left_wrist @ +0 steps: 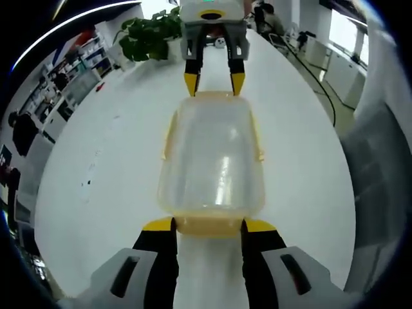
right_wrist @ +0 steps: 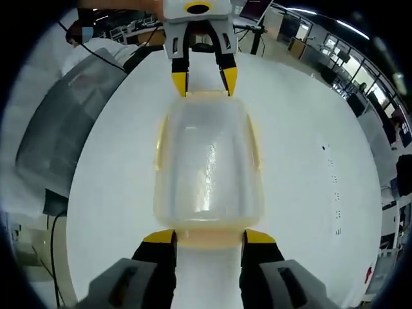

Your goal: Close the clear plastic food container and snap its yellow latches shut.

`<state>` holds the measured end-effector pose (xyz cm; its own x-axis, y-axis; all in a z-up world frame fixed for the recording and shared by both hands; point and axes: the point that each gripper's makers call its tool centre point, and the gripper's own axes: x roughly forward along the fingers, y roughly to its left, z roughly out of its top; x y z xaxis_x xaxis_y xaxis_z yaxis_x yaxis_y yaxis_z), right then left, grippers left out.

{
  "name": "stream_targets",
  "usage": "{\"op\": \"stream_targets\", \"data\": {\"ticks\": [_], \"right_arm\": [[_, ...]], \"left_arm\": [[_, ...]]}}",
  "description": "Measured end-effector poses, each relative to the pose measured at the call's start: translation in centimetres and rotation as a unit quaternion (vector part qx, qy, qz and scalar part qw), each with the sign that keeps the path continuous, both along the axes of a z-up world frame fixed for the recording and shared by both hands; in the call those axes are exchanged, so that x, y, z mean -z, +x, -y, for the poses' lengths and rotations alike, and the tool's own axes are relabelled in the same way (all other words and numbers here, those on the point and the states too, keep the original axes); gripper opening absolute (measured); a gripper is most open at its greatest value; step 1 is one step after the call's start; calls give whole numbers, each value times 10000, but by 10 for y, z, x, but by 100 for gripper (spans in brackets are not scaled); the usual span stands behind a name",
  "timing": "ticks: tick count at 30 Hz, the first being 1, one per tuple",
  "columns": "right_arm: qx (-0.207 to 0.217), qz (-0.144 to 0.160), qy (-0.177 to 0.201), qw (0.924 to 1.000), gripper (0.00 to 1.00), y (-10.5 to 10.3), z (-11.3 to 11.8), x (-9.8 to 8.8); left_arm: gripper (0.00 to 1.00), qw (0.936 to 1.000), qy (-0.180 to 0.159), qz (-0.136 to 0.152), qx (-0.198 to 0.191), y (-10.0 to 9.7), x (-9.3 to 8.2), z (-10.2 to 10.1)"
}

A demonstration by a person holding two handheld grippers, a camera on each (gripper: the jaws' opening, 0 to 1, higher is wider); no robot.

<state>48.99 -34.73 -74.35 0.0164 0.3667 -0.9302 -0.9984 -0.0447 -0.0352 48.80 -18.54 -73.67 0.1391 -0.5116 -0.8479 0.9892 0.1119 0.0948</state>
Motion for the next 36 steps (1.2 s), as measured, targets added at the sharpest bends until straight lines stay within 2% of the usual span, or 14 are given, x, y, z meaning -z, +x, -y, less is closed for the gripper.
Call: {"op": "stream_targets", "data": {"ticks": [9, 14, 16, 18, 22, 24, 26, 27, 29, 32, 34, 35, 36], "right_arm": [[6, -14, 29, 10000, 37, 0, 0, 1], [111, -135, 69, 9998, 38, -4, 2, 1], [237, -165, 103, 9995, 38, -3, 5, 0], [226, -129, 116, 9996, 39, -3, 7, 0], [198, -135, 78, 9997, 41, -8, 11, -2], [321, -283, 186, 9989, 42, -11, 10, -4], [334, -277, 227, 9988, 41, -13, 11, -8], [427, -383, 361, 9977, 39, -15, 7, -11], [681, -475, 666, 9943, 39, -15, 0, -20], [1075, -552, 863, 9889, 41, -13, -4, -25], [1331, -404, 891, 9863, 41, -5, -4, -24], [1374, -382, 882, 9858, 42, -4, -3, -23], [1484, -469, 1035, 9824, 43, -5, -7, -25]], "left_arm": [[37, 10000, -23, -73, 11, 0, 1, 0], [39, 9994, -14, -321, 114, -10, 4, 0], [44, 9998, 13, -125, 160, -7, 3, -2], [51, 9999, -18, -107, 119, -6, 3, -2], [47, 9998, -38, -172, 67, -9, 0, -5], [48, 9997, -134, -192, 42, -10, -4, -3], [47, 9994, -240, -244, -67, -10, -9, -2], [47, 9990, -335, -265, -148, -10, -12, -1], [47, 9975, -554, -284, -330, -8, -18, 4], [46, 9952, -675, -240, -674, -4, -25, 6], [45, 9918, -775, -310, -965, -4, -26, 8], [45, 9912, -808, -339, -994, -5, -26, 9], [45, 9909, -796, -328, -1032, -4, -25, 9]]}}
